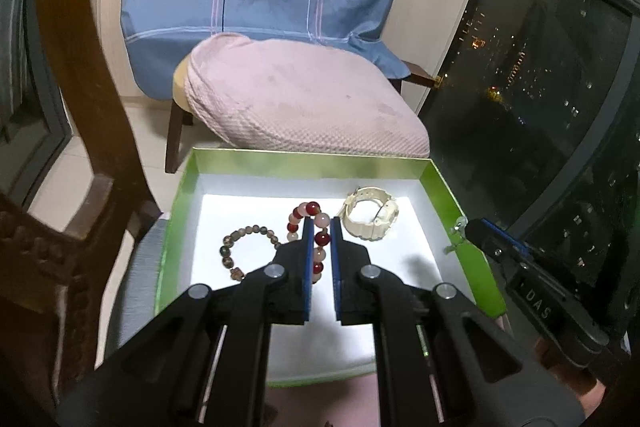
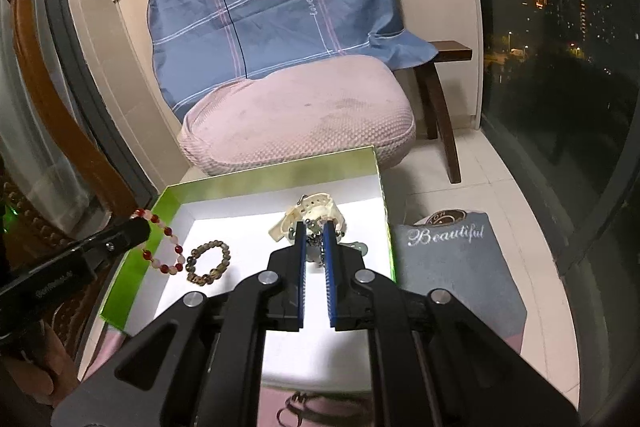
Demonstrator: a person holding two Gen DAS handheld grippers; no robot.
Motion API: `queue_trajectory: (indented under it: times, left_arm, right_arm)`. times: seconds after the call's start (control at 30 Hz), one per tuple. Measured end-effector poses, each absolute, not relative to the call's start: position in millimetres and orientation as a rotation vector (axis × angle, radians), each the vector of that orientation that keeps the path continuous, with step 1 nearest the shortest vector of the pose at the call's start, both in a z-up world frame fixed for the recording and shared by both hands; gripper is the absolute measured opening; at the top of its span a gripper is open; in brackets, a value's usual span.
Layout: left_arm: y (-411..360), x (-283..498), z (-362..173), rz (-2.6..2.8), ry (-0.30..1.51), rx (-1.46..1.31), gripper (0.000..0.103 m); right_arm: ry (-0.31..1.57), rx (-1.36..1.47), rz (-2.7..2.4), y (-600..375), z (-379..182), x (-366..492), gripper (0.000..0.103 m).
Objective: Organize jewelry
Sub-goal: 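Open both grippers to release the items inside the green box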
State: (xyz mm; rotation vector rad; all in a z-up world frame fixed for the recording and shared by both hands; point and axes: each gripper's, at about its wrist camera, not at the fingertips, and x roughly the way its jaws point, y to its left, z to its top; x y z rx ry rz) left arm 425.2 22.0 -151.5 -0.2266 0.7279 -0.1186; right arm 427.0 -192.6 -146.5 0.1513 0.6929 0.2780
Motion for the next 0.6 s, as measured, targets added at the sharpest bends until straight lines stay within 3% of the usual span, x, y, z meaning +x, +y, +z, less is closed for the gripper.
queue_trajectory:
  times: [0.6]
  left_arm:
    - [14,444,-184,-0.104,0.81,-0.204,0.009]
  right_arm:
    - [0.714,0.144,0.273,-187,-153,438,0.009]
